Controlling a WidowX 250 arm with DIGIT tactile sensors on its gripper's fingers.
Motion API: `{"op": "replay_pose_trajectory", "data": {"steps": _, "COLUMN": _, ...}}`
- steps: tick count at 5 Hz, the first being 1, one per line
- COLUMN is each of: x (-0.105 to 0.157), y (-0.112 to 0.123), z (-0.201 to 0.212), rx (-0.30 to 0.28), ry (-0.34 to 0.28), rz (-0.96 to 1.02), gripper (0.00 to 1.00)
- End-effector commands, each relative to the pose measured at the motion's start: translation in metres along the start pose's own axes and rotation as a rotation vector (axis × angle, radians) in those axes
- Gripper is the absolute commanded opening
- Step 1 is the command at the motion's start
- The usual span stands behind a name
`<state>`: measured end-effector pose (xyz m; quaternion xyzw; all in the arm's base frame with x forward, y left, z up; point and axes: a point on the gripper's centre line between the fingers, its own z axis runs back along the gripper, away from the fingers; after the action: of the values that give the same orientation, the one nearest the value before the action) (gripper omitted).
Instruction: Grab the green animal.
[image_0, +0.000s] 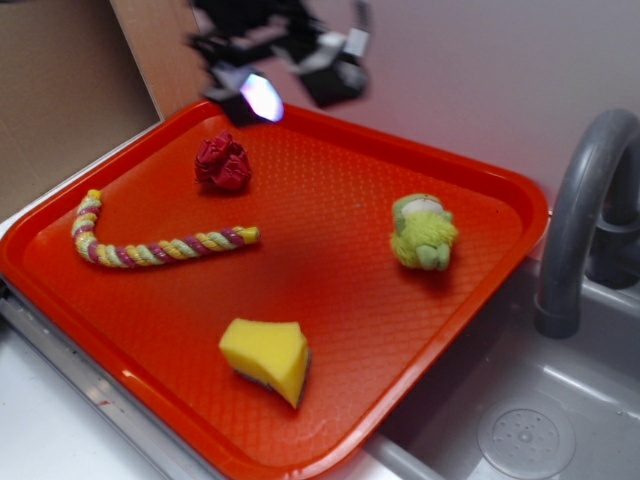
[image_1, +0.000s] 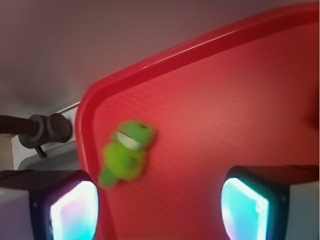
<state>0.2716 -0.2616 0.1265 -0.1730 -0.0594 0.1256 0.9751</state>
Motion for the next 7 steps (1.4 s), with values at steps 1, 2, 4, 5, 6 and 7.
{"op": "replay_pose_trajectory", "data": {"steps": 1, "x": 0.011, "y": -0.052, "z": -0.037, "rx": -0.024, "ry": 0.057, "rz": -0.02, "gripper": 1.0}}
{"op": "replay_pose_trajectory", "data": {"steps": 2, "x": 0.011, "y": -0.054, "z": -0.069, "rx": 0.026, "ry": 0.087, "rz": -0.01, "gripper": 1.0}}
{"op": "replay_pose_trajectory", "data": {"steps": 4, "x": -0.004, "y": -0.051, "z": -0.107, "rx": 0.125, "ry": 0.14, "rz": -0.027, "gripper": 1.0}}
{"op": "replay_pose_trajectory", "data": {"steps": 5, "x": -0.006, "y": -0.049, "z": -0.107, "rx": 0.157, "ry": 0.116, "rz": -0.02, "gripper": 0.0}}
{"op": "replay_pose_trajectory", "data": {"steps": 6, "x": -0.008, "y": -0.046, "z": -0.103, "rx": 0.198, "ry": 0.098, "rz": -0.012, "gripper": 0.0}}
{"op": "replay_pose_trajectory", "data": {"steps": 7, "x": -0.01, "y": -0.04, "z": -0.08, "rx": 0.302, "ry": 0.003, "rz": -0.004, "gripper": 0.0}}
